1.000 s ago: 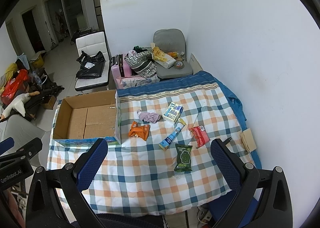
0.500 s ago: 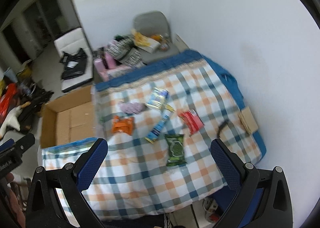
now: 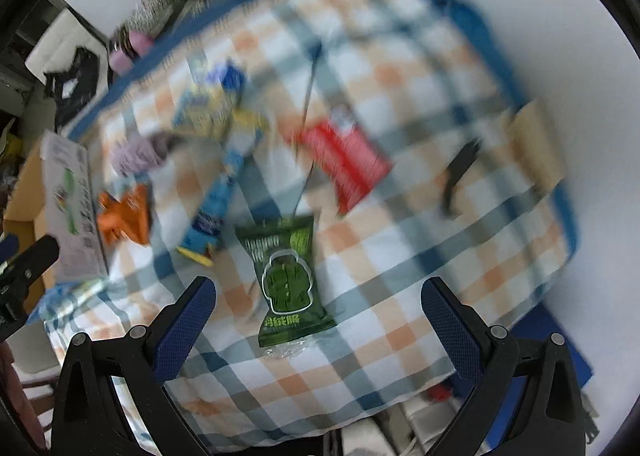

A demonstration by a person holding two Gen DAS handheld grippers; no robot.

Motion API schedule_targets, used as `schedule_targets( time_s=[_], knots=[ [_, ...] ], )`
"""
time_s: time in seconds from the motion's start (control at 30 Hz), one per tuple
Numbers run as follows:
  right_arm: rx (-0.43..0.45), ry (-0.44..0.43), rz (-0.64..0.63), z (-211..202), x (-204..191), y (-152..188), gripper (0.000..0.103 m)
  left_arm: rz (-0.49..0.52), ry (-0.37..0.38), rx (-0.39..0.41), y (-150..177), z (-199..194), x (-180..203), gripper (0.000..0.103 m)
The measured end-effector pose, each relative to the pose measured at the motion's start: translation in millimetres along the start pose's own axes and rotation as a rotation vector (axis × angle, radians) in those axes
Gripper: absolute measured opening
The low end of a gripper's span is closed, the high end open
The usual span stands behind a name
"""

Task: Organize soft objects
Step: 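Grasp the yellow-blue milk carton with the left tool while the right tool grasps the green snack bag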

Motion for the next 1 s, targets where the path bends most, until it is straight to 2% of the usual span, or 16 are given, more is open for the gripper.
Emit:
schedule_targets(
  time_s=[0.1,0.17,0.23,0.27,0.3,0.4,0.53,0.7,0.83,0.87,0.9,0.93,0.97,1.0],
  knots=[
    [-0.105,-0.052,0.059,54,11,7,0.103,0.021,-0.023,-0.058,-4,27,9,0.102],
    [-0.141,-0.052,0.09,83,17,10,0.1,0.014,-0.029,-0.09,-12,40,7,0.101],
    [-0.172,-0.06,0.122,102,22,13,0.085,0.006,-0.011,-0.108,-24,47,6,0.101],
    [-0.198,-0.072,0.141,111,25,16,0.067,0.001,0.01,-0.12,-32,50,6,0.101],
    [-0.215,-0.096,0.154,115,26,17,0.056,-0.003,0.038,-0.129,-39,51,7,0.101],
    [-0.209,-0.11,0.171,113,28,20,0.044,0.012,0.066,-0.125,-62,52,15,0.101],
    [-0.157,-0.129,0.179,93,32,18,0.043,0.051,0.126,-0.148,-97,63,39,0.102],
    [-0.072,-0.103,0.21,74,40,-1,0.042,0.099,0.13,-0.177,-132,90,75,0.101],
    [-0.026,-0.079,0.239,69,43,-27,0.043,0.138,0.112,-0.208,-147,119,95,0.101],
    [-0.027,-0.078,0.238,72,42,-32,0.043,0.14,0.111,-0.214,-148,124,97,0.099],
    [-0.034,-0.077,0.235,77,42,-35,0.043,0.139,0.116,-0.226,-149,131,99,0.091],
    [-0.047,-0.076,0.24,83,43,-39,0.044,0.131,0.135,-0.245,-148,138,100,0.074],
    [-0.056,-0.076,0.243,89,43,-39,0.047,0.114,0.169,-0.268,-146,144,99,0.066],
    [-0.068,-0.073,0.243,94,42,-39,0.047,0.1,0.177,-0.278,-144,147,98,0.066]
  ],
)
Point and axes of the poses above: each gripper's, at about its wrist camera, not at the fingertips, and z roughly the way its jaws point, x to its right, y to its underside, the point moved 1 cm from there along z, roughly the way its jaws point, and after that the axes turned 14 degrees about -y, right-handed, at the moved point
